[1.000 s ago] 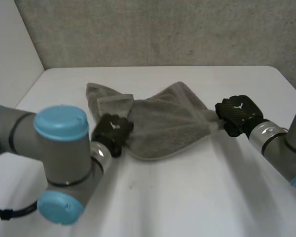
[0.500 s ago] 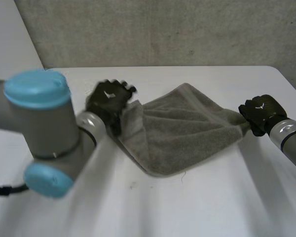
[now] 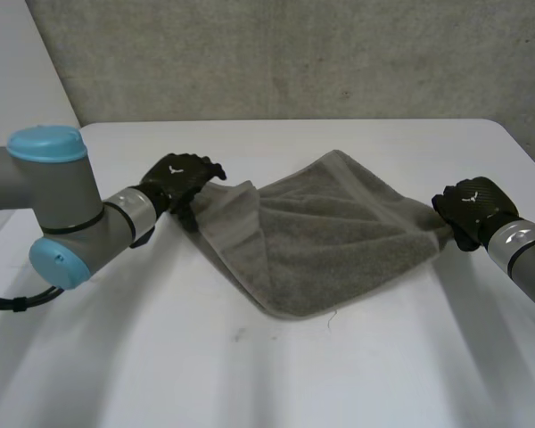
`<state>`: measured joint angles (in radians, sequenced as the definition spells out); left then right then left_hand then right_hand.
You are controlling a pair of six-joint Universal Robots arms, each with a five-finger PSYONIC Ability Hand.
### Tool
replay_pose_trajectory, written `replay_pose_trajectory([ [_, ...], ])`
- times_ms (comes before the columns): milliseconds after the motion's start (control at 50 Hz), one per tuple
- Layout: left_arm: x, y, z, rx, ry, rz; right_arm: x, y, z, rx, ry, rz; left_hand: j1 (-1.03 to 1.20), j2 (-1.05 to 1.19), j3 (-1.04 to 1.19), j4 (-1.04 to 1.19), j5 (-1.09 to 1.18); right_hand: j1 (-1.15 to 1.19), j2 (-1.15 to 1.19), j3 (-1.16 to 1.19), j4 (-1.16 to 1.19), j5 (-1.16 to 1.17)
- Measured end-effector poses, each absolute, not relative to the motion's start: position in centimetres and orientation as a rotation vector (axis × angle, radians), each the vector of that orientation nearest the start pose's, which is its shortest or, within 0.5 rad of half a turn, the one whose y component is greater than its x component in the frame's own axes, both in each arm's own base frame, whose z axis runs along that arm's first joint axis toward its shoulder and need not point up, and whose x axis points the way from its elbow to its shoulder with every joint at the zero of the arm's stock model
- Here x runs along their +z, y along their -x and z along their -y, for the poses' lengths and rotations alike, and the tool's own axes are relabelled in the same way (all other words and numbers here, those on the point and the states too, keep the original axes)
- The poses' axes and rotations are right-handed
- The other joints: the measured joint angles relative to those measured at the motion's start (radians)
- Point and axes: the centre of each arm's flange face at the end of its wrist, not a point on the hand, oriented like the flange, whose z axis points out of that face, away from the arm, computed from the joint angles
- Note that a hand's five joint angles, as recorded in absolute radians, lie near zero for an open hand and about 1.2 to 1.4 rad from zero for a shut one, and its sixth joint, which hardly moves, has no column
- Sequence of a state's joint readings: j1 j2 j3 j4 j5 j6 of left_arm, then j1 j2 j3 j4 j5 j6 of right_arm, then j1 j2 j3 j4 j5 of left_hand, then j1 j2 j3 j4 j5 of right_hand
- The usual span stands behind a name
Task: Fold the towel.
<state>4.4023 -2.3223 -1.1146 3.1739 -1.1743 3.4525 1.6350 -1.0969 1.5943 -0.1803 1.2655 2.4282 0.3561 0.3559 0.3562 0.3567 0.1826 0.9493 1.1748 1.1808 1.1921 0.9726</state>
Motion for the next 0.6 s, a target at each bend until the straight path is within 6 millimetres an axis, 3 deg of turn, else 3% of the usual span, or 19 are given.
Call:
replay_pose_trajectory([
  [220,13.9,29.9,36.4,-2.072,-1.325,-2.499,15.5,-18.2,34.2,-1.92,1.271,-2.328,0.079,0.078,0.078,0.078,0.078,0.0,0.0,0.0,0.0,0.0],
  [600,11.6,30.4,37.3,-2.008,-1.448,-2.366,14.8,-18.3,34.1,-1.896,1.309,-2.335,0.145,0.145,0.145,0.146,0.146,0.0,0.0,0.0,0.0,0.003],
])
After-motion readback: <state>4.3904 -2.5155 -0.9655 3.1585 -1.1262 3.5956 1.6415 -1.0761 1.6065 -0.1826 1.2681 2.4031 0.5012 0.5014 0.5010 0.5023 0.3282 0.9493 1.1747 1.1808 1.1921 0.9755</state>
